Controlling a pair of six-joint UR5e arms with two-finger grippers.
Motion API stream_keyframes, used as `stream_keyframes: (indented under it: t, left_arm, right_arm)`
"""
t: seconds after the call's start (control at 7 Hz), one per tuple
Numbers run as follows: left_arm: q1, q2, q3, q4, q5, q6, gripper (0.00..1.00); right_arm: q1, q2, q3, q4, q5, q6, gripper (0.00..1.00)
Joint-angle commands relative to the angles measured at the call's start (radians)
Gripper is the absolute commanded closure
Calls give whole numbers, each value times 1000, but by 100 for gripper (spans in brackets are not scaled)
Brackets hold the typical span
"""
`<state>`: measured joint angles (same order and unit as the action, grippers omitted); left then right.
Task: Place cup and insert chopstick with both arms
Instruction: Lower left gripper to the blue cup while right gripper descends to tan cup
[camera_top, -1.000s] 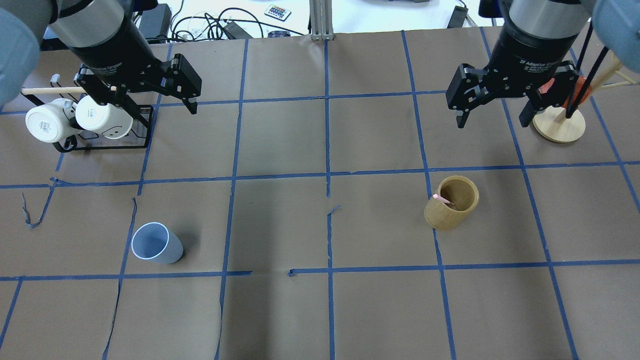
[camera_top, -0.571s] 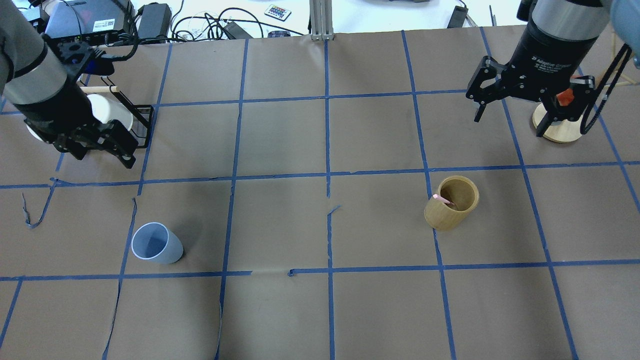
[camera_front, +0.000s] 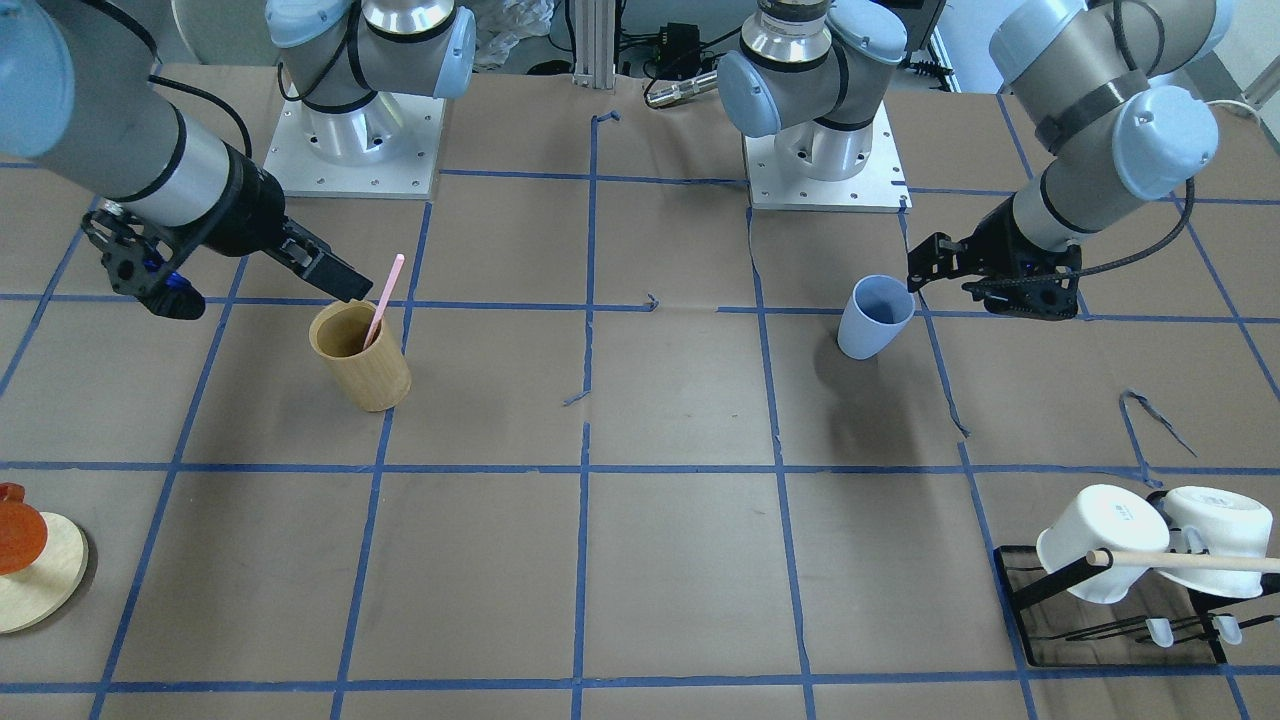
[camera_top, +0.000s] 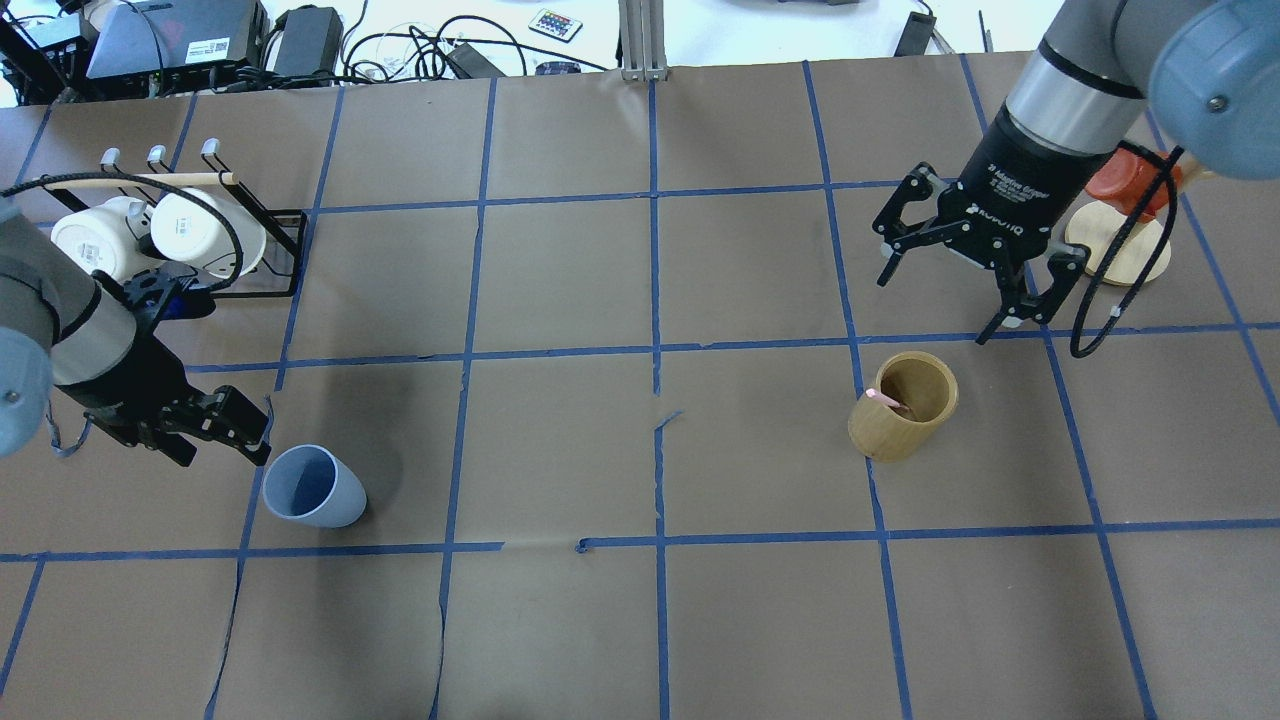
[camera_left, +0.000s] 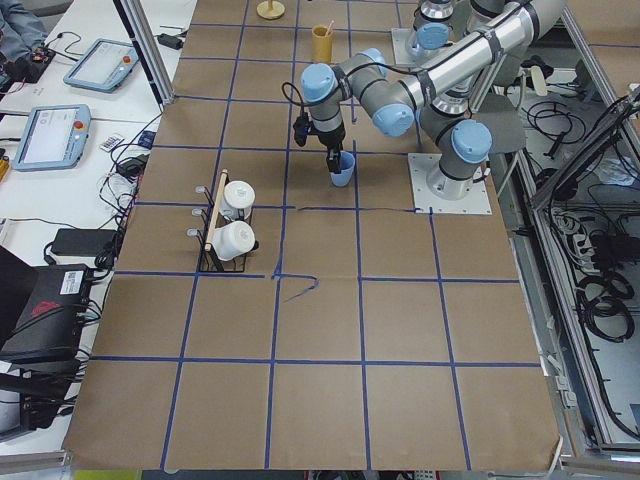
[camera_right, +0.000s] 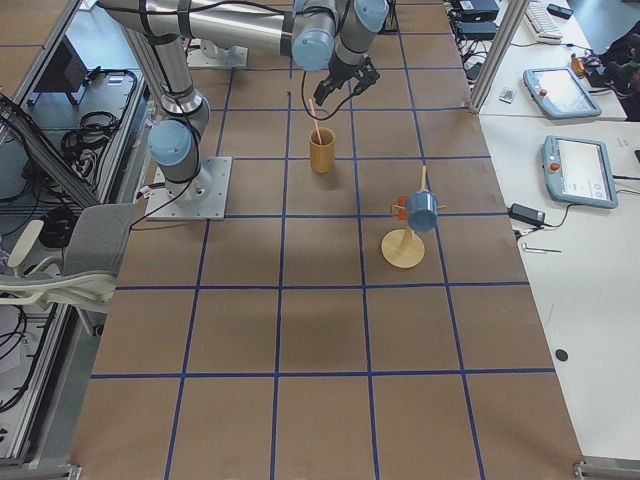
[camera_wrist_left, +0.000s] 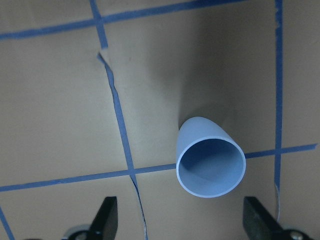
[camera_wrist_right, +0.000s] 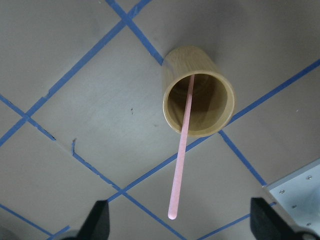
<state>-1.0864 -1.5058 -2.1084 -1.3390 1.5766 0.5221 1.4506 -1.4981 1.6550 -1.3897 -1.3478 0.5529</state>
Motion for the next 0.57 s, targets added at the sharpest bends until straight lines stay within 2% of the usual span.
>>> stream_keyframes:
  t: [0.0,0.14,0.29,0.43]
  left_arm:
    - [19,-8,-73,75,-15,-10,11]
    - [17,-13,-82,73,-20,-13,13]
    - [17,-22,-85,75,-15,-13,46]
    - [19,-37,-88,75,-18,-14,80]
  right_arm:
    - [1,34,86,-9,30,7,0]
    - [1,57,112,-5,38,15,0]
    - [1,68,115,-5,76,19,2]
    - [1,74,120,1,76,21,11]
